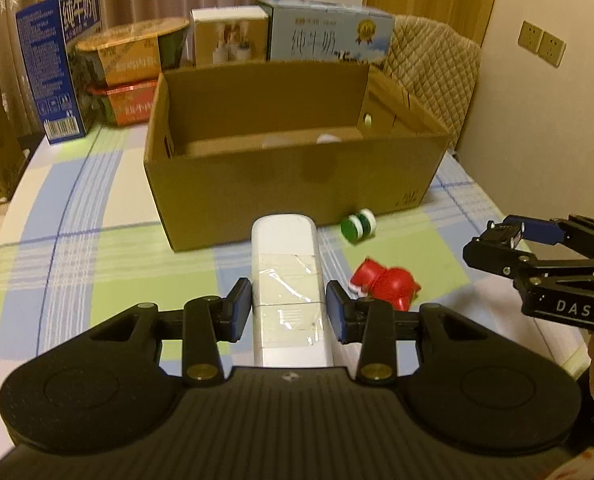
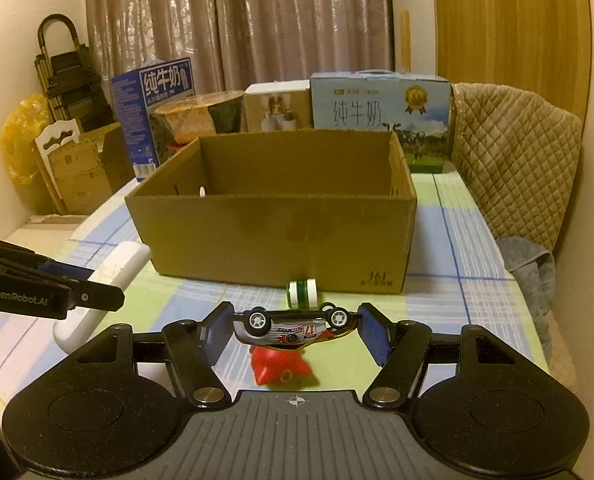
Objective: Organize rigid objects
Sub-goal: 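Lift the toy car with the right tool while the left tool lifts the white stick toward the box, then carry the toy car and white stick over the box and lower them inside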
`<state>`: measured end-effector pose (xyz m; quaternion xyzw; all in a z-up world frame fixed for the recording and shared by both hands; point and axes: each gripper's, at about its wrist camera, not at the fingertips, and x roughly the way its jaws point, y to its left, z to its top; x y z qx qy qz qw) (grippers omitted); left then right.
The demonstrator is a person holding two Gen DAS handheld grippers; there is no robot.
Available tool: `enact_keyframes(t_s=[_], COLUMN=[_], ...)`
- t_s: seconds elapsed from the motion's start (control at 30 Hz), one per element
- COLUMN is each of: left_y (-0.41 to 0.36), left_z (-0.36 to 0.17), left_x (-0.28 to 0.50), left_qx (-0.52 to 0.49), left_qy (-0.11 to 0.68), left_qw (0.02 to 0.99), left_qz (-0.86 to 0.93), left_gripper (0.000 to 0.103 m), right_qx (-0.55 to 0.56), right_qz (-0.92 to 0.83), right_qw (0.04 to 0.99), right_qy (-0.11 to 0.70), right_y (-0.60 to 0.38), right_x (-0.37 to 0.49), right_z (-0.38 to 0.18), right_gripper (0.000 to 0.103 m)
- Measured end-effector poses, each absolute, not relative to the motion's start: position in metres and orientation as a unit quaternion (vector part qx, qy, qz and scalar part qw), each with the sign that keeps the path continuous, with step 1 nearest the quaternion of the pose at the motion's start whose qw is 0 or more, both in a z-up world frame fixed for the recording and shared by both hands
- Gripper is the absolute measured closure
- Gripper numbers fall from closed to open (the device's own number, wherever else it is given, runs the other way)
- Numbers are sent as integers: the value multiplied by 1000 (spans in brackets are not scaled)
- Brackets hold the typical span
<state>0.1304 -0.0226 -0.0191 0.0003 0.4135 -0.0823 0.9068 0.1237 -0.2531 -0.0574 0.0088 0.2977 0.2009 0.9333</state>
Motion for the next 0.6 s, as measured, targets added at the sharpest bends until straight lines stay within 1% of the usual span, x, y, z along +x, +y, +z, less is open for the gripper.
enact_keyframes(t_s=[0.33,0.6], left_y=[-15,-6], left_z=[10,23], left_x=[140,154], left_qx=[-4,-9], left_qy=[386,376], left_qw=[919,923], left_qz=[-83,-87], left_gripper=[68,68], right_qx=[2,-7], right_qz=[205,213], right_qw=[937,938], right_qy=[283,273], right_y=[-243,-237], right_x=[138,153], right_z=[-26,-12], right_gripper=[39,39])
